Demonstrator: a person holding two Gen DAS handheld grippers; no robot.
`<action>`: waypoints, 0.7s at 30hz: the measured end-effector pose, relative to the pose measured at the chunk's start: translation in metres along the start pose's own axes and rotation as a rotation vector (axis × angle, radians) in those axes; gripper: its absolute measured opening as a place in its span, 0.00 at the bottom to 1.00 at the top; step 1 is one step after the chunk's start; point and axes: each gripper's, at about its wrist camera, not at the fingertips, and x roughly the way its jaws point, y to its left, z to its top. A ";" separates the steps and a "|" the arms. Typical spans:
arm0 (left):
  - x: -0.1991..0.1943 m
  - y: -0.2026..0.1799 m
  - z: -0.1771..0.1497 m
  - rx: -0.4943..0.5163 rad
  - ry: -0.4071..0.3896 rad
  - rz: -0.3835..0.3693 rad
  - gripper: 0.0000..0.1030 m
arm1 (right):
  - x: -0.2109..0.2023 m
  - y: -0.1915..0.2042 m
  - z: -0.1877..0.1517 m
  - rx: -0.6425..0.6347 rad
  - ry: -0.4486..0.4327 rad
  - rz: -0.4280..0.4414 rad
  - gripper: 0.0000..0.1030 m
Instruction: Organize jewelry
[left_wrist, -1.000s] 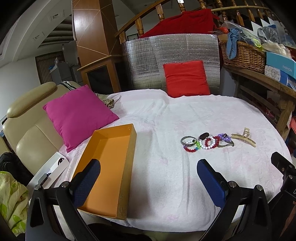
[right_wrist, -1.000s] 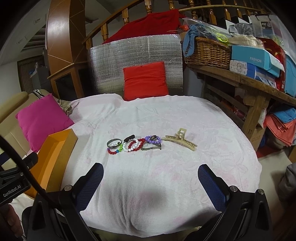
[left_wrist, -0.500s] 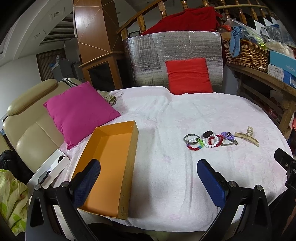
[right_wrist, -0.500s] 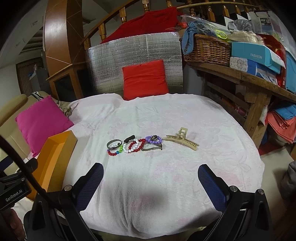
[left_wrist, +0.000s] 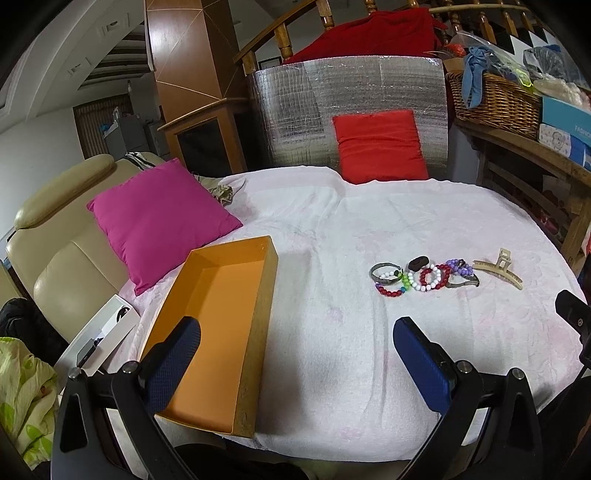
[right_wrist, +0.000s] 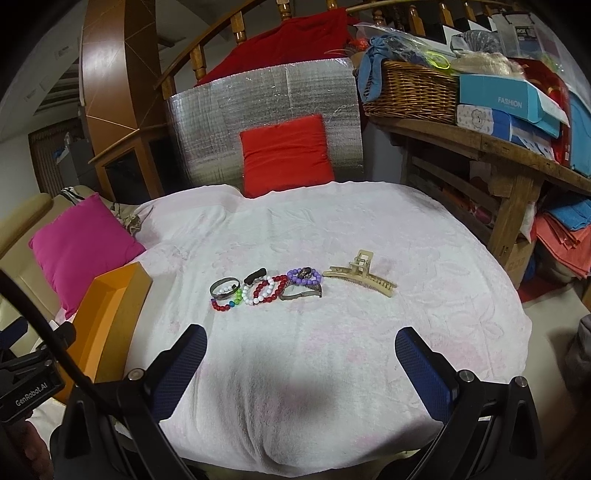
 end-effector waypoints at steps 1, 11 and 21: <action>0.000 0.000 0.000 0.000 -0.001 0.002 1.00 | 0.000 0.000 0.000 0.001 -0.001 0.000 1.00; 0.010 -0.002 0.000 0.008 0.014 0.015 1.00 | 0.006 -0.003 0.006 0.009 0.002 0.001 1.00; 0.049 -0.013 0.004 0.018 0.079 0.023 1.00 | 0.041 -0.025 0.023 0.026 0.006 0.010 1.00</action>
